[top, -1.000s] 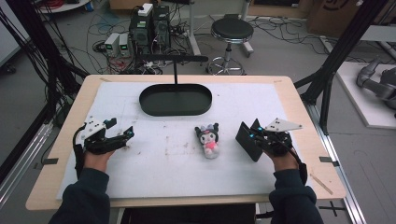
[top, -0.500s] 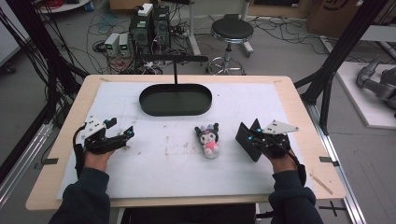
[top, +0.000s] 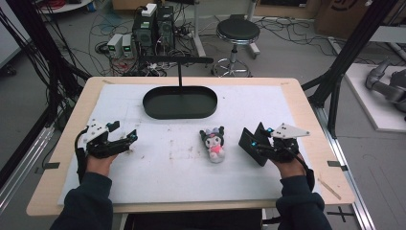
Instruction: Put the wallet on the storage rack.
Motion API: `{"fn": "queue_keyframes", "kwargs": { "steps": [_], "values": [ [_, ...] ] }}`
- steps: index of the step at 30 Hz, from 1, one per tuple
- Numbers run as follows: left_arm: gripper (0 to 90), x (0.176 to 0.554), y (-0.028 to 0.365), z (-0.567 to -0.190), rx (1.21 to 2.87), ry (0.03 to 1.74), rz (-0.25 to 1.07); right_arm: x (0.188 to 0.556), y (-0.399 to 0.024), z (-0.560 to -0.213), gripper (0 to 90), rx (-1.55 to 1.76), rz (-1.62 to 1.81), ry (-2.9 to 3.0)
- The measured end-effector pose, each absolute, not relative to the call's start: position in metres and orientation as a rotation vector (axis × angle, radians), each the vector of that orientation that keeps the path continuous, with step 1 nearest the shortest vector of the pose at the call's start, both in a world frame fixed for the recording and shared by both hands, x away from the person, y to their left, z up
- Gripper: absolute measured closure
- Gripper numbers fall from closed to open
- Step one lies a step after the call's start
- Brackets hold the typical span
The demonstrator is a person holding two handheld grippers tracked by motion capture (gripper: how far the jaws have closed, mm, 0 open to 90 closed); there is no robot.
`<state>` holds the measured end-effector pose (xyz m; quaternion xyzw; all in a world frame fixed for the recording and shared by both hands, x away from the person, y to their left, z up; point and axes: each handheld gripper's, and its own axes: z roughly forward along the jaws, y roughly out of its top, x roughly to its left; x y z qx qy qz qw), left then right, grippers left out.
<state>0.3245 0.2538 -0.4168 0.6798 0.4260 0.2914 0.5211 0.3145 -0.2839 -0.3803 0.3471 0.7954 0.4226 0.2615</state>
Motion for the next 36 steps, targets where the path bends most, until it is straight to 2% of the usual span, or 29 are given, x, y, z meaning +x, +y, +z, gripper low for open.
{"fn": "queue_keyframes", "kwargs": {
  "steps": [1,2,6,9,10,15,16,17,20,22,29,36],
  "values": [
    [22.5,0.324,0.254,-0.417,1.629,1.021,0.698,0.315,-0.284,-0.380,42.4,0.939,1.144,2.153],
    [22.5,0.324,0.254,-0.417,1.628,1.022,0.696,0.311,-0.285,-0.380,33.5,0.935,1.134,2.076],
    [22.5,0.324,0.254,-0.417,1.625,1.025,0.696,0.310,-0.290,-0.384,24.5,0.979,1.093,2.025],
    [22.5,0.324,0.254,-0.417,1.625,1.023,0.695,0.314,-0.293,-0.392,23.6,1.053,1.076,2.073],
    [22.5,0.324,0.254,-0.417,1.625,1.022,0.695,0.317,-0.294,-0.400,27.4,1.096,1.062,2.115],
    [22.5,0.325,0.254,-0.417,1.627,1.023,0.697,0.319,-0.295,-0.403,60.4,1.115,1.095,2.157],
    [22.5,0.325,0.254,-0.417,1.630,1.021,0.697,0.319,-0.295,-0.403,60.4,1.115,1.095,2.157],
    [22.6,0.325,0.254,-0.417,1.631,1.021,0.699,0.319,-0.297,-0.401,75.6,1.128,1.098,2.155],
    [23.5,0.324,0.253,-0.417,1.632,1.015,0.698,0.320,-0.299,-0.399,78.6,1.131,1.109,2.160],
    [26.0,0.323,0.253,-0.417,1.639,1.001,0.702,0.321,-0.297,-0.395,78.9,1.136,1.089,2.149],
    [25.8,0.320,0.253,-0.417,1.640,0.995,0.708,0.326,-0.289,-0.371,79.1,1.098,1.140,2.079],
    [25.9,0.319,0.251,-0.418,1.658,0.987,0.711,0.352,-0.267,-0.347,79.0,1.067,1.237,2.044]
  ]
}}
